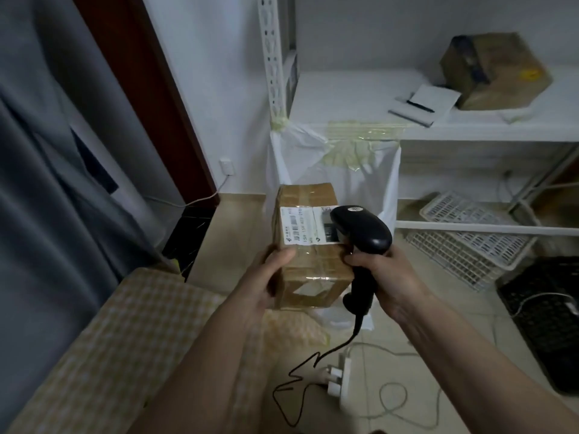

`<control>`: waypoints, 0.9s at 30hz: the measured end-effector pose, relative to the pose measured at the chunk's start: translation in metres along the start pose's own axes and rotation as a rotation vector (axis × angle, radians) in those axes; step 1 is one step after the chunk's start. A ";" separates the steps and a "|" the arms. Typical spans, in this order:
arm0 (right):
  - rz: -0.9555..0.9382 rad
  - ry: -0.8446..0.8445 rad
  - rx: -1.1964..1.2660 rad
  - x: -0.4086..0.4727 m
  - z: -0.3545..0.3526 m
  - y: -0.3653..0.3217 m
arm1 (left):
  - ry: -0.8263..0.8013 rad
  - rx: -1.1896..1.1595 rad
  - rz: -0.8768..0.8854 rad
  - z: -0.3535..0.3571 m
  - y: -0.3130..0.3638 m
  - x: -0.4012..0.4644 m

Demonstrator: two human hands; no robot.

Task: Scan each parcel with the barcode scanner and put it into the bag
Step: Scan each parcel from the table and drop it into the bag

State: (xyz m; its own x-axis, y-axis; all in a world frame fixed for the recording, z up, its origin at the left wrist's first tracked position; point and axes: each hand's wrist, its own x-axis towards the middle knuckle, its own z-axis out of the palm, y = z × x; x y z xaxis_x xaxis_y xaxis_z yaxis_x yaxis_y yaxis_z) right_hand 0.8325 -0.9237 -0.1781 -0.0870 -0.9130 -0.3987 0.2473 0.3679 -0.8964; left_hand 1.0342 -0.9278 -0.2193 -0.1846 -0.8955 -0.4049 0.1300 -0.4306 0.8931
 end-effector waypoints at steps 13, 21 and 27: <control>0.097 0.134 0.150 0.170 -0.047 -0.059 | 0.247 -0.182 0.024 0.015 0.076 0.155; 0.246 0.055 0.131 0.302 -0.095 -0.080 | 0.315 -0.118 -0.078 0.081 0.066 0.299; 0.322 0.029 -0.014 0.376 -0.129 -0.063 | 0.503 0.301 -0.319 0.112 -0.003 0.389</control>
State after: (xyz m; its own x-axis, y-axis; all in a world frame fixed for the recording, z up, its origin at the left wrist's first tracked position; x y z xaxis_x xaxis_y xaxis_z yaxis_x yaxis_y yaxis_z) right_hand 0.6603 -1.2671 -0.2966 -0.0342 -0.7441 -0.6672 0.2536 0.6393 -0.7259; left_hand 0.8527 -1.2623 -0.3580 0.3178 -0.7038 -0.6353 -0.1471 -0.6985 0.7003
